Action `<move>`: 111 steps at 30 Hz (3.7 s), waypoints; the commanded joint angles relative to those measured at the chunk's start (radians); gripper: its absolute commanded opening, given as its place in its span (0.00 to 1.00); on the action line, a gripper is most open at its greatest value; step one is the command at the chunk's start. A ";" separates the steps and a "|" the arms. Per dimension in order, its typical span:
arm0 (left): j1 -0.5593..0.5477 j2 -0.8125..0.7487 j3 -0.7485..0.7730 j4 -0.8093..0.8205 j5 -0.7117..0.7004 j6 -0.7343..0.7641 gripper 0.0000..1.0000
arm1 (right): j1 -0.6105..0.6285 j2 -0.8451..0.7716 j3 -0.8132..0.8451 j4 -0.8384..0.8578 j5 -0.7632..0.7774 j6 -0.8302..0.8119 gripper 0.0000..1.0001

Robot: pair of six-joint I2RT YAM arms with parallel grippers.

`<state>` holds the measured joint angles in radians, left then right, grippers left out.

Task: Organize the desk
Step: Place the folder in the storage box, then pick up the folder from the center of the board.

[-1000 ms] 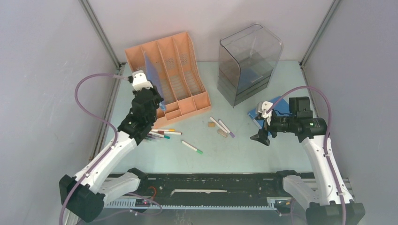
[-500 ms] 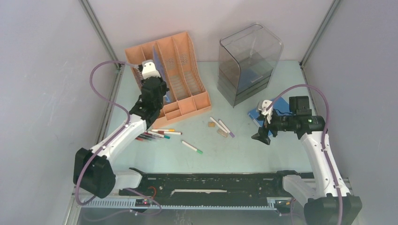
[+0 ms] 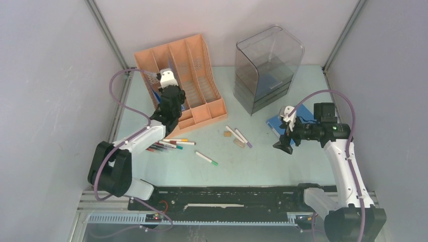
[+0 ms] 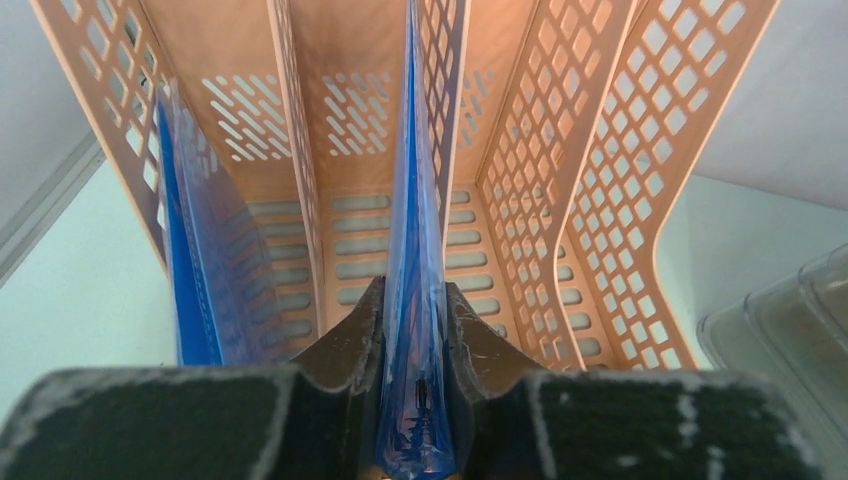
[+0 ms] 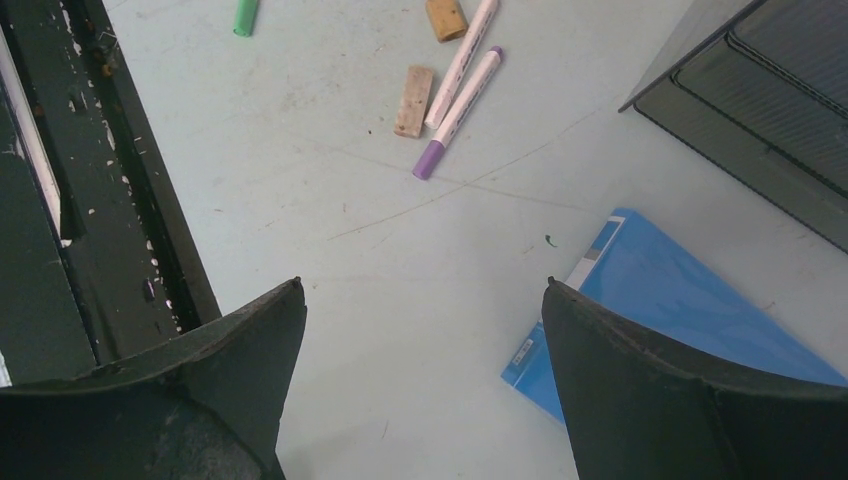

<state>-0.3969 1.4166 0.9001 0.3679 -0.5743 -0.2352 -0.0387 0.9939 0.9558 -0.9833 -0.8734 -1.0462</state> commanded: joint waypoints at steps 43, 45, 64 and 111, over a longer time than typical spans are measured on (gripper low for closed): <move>0.013 -0.399 -0.249 -0.092 0.529 -0.207 1.00 | -0.166 0.032 -0.006 0.009 -0.032 0.007 0.97; 0.013 -0.393 -0.250 -0.091 0.635 -0.249 1.00 | -0.201 0.048 -0.005 0.007 -0.048 0.015 0.97; -0.039 -0.302 -0.428 0.309 1.060 -0.549 1.00 | -0.631 0.457 -0.016 0.102 -0.392 0.581 0.96; -0.177 -0.309 -0.545 0.509 0.904 -0.488 1.00 | -0.603 0.863 -0.293 1.001 -0.315 1.419 0.33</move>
<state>-0.5591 1.1038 0.3294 0.8040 0.3431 -0.7040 -0.6514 1.8336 0.6518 -0.0559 -1.1553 0.3229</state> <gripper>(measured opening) 0.996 0.366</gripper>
